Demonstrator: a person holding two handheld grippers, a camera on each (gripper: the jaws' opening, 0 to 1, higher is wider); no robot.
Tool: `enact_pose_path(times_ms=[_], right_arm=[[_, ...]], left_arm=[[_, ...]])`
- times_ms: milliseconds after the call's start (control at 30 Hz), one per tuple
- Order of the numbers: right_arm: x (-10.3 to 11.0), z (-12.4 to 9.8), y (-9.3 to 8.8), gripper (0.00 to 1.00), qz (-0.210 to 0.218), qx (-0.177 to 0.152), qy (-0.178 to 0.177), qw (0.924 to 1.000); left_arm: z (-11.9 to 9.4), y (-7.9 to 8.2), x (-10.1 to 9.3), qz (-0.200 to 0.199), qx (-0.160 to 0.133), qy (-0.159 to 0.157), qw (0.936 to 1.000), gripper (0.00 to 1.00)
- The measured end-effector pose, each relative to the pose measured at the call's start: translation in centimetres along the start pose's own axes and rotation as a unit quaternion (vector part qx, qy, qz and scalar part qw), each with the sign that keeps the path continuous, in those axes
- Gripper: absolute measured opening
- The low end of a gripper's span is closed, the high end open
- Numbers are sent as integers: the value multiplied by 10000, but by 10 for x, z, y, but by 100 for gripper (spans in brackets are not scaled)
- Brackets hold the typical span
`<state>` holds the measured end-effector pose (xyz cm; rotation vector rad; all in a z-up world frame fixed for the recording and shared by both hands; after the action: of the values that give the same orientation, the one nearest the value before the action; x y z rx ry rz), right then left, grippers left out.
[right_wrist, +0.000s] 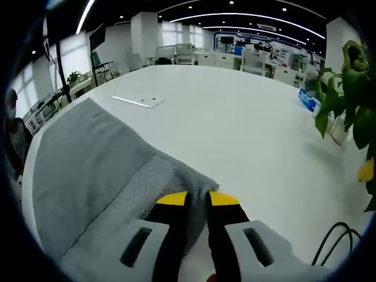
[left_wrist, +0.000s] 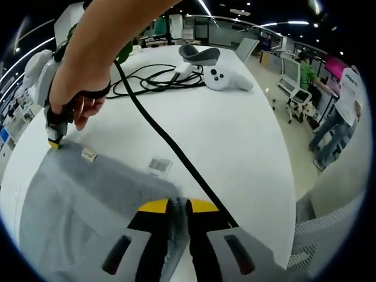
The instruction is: Fold the towel on the table until its edges align and the towel forms a compact rectangular stack.
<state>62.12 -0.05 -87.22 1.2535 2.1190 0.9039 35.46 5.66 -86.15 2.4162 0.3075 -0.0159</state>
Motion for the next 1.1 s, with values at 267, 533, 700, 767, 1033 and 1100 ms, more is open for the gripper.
enact_pose_path(times_ms=[267, 533, 700, 767, 1033, 1100], right_arm=[[-8, -18, -9, 2, 108, 72, 96, 9999], [-30, -38, -20, 1, 75, 118, -116, 9998], [-48, -47, -21, 1, 93, 110, -313, 9994], [-54, -48, -20, 1, 138, 120, -368, 9992], [-62, -55, -4, 1, 105, 18, -420, 9991], [-62, -56, -1, 1, 53, -9, -422, 9991]], left_arm=[[9, 10, -12, -340, -96, -85, 9993, 9], [23, 24, -23, -394, -308, -287, 9983, 8], [35, 37, -25, -349, -378, -432, 9977, 8], [37, 40, -25, -338, -379, -457, 9977, 7], [21, 56, -17, -518, -802, -314, 9949, 6], [16, 59, -16, -551, -901, -270, 9940, 6]])
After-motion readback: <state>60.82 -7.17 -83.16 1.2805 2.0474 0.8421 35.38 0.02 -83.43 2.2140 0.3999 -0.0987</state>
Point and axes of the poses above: the point that each gripper's makers call its tool centre point, and the gripper's own axes: z roughly forward along the fingers, x roughly to its left, y roughly out of its top, the point moved 7 cm from there along -z, roughly backward along the fingers, and after that the axes turned 10 degrees about -y, right-handed, at the moved point
